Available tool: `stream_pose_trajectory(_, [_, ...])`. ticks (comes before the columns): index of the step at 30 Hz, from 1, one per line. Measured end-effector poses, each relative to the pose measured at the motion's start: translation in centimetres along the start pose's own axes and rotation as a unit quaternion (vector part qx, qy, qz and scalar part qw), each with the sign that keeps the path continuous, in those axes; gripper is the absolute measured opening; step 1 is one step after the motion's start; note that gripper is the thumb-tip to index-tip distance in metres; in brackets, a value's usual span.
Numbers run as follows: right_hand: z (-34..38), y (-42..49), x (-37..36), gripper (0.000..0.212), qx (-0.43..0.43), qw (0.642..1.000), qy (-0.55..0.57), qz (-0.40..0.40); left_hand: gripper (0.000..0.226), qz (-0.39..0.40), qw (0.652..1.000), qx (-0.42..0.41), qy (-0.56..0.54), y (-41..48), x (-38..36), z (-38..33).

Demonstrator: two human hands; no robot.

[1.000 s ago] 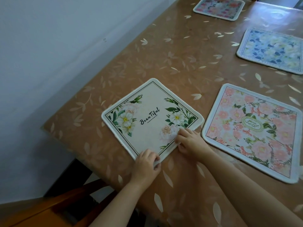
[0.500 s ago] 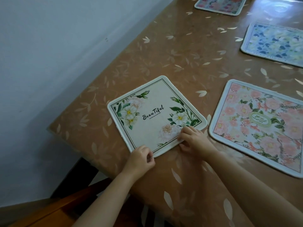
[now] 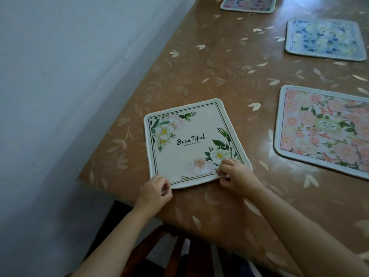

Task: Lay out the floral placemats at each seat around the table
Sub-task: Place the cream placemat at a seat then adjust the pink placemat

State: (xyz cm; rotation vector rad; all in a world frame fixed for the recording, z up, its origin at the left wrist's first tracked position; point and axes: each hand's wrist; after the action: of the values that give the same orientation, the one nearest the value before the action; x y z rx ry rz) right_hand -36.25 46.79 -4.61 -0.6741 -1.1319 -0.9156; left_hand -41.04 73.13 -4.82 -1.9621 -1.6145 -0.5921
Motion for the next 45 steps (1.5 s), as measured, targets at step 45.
stream_pose_trajectory(45, [6.5, -9.4, -2.3, 0.012, -0.162, 0.984, -0.052, -0.045, 0.022, 0.102, 0.963, -0.215, 0.126, -0.4, 3.2, 2.6])
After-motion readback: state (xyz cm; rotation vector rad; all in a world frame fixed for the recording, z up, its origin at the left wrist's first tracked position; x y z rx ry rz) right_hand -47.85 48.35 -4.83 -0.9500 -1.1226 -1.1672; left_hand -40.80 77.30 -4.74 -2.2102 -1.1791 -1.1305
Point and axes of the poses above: each hand's wrist, its own y-axis towards the middle knuckle, its own x-axis out of the back of the hand, z = x × y, and after that the axes turned 13 degrees about -y, right-handed
